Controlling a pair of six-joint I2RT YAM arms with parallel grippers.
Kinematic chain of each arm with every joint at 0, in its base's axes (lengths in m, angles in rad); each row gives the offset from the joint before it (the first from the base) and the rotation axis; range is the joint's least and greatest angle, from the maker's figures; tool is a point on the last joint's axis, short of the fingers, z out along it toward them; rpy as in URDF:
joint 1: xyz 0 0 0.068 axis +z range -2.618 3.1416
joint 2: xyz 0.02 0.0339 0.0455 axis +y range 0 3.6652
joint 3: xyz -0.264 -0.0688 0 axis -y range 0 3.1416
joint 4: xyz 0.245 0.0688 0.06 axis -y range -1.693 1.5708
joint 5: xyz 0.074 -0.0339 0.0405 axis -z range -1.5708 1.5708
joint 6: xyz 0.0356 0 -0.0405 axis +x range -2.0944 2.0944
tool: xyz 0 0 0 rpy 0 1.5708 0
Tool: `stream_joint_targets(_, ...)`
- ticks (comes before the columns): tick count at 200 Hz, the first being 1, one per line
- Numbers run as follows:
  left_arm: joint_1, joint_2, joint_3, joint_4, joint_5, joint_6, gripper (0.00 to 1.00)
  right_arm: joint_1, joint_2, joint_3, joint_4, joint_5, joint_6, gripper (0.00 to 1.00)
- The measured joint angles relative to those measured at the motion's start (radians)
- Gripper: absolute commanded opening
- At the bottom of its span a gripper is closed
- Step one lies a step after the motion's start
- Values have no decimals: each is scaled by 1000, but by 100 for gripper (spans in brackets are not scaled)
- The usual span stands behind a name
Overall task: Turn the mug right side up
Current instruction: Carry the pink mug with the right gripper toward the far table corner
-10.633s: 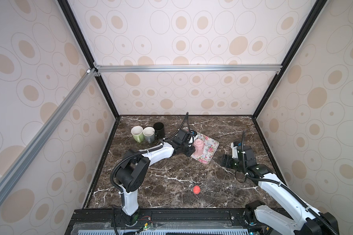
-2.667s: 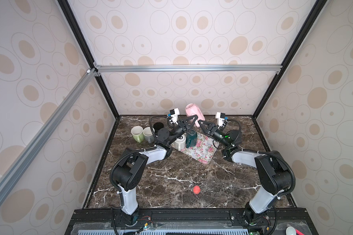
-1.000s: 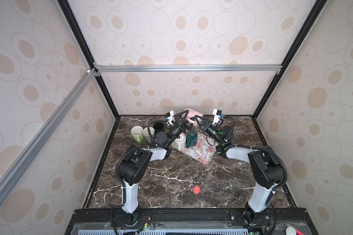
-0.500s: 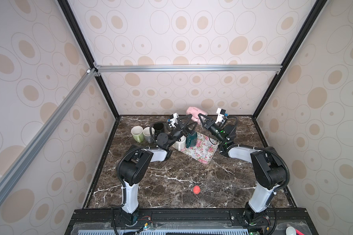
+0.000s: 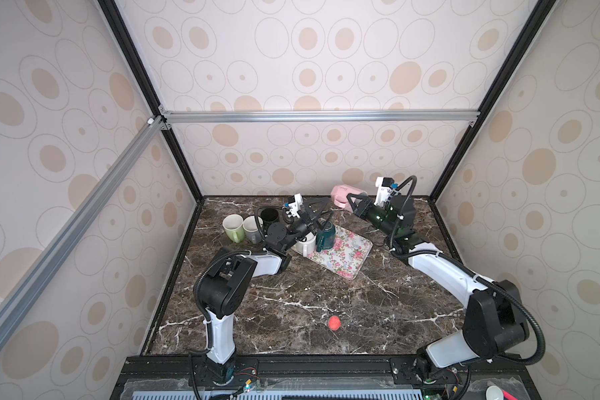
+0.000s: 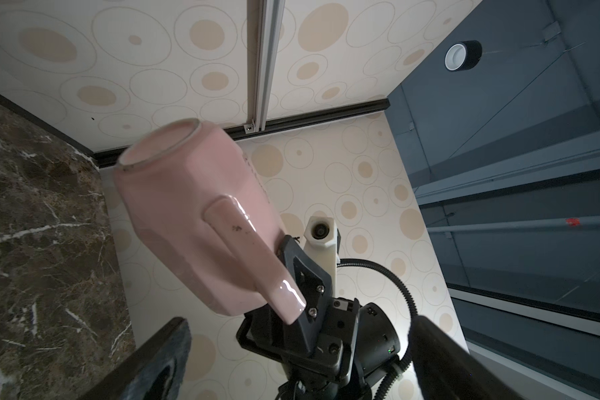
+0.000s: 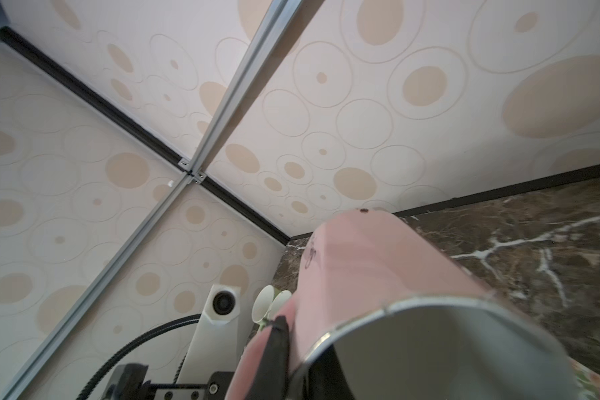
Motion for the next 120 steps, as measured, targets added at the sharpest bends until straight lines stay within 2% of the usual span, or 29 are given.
stream_joint_targets(39, 4, -13, 0, -166, 18, 168, 98, -19, -5, 149, -426, 129, -174, 0)
stream_joint_targets(73, 6, -51, 0, -375, -10, 390, 98, -38, 4, 227, -748, 241, -304, 0)
stream_joint_targets(120, 6, -209, 35, -715, -172, 749, 98, -124, 86, 327, -1010, 325, -411, 0)
